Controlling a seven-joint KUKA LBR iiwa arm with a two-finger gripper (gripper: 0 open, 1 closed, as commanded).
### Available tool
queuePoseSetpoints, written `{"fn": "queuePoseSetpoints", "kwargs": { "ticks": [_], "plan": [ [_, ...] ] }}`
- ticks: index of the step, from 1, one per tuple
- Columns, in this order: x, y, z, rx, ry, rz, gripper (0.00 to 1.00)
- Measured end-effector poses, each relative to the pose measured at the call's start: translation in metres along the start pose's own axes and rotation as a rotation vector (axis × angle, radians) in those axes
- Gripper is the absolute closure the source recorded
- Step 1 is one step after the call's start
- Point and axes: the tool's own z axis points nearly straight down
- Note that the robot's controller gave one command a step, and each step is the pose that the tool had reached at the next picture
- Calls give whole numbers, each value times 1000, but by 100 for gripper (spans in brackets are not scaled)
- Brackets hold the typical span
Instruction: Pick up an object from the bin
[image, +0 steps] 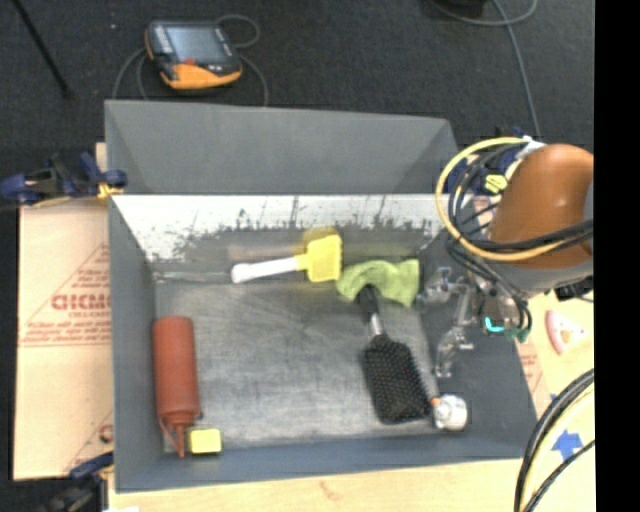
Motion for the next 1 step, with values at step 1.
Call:
{"fn": "queuePoseSetpoints", "kwargs": {
  "ticks": [1],
  "plan": [
    [-2,0,-4,1,-7,-3,0]
  ]
}}
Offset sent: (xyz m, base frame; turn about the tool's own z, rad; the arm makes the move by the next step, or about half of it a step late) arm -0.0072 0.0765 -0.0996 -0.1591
